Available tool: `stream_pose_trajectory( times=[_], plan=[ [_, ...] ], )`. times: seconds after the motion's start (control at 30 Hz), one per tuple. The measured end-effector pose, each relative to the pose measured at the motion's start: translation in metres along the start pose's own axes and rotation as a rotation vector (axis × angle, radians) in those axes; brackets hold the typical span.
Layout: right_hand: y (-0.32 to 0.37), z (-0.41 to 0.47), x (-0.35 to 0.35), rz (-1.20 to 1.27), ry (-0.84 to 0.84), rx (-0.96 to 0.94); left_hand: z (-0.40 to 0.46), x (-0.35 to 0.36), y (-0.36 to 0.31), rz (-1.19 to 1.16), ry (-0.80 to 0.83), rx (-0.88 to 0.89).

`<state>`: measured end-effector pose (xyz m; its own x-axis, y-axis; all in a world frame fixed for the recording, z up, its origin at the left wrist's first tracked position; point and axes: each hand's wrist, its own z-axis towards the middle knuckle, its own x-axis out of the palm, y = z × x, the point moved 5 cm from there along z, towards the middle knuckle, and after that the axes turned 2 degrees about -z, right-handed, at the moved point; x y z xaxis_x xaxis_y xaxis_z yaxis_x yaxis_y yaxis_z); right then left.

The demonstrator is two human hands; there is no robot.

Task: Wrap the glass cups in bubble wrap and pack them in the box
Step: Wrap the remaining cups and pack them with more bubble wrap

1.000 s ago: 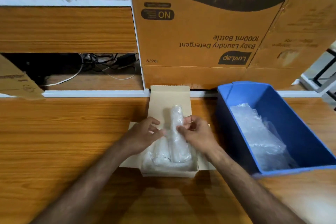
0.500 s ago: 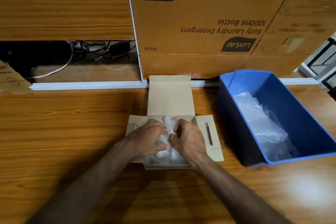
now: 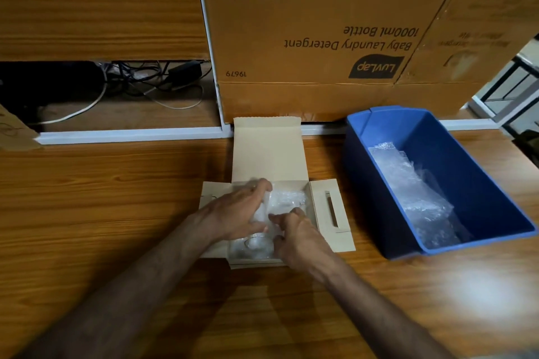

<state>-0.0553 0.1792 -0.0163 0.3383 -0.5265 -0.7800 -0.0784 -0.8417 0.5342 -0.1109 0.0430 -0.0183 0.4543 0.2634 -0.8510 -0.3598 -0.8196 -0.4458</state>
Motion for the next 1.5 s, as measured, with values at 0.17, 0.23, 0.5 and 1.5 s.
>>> stream_pose_trajectory(
  times=[0.17,0.23,0.5,1.5],
  plan=[
    [0.002,0.003,0.0,-0.055,-0.054,0.015,0.0,0.005,-0.004,0.052,0.008,-0.005],
    [0.002,0.004,0.002,-0.104,-0.086,0.028,0.001,0.006,0.0,0.09,0.063,-0.047],
    [0.002,0.011,0.014,-0.295,-0.033,0.047,0.012,0.011,0.003,0.227,0.221,-0.082],
    [-0.006,-0.004,-0.013,-0.315,0.038,0.067,0.013,0.014,-0.005,0.327,0.202,-0.032]
  ],
)
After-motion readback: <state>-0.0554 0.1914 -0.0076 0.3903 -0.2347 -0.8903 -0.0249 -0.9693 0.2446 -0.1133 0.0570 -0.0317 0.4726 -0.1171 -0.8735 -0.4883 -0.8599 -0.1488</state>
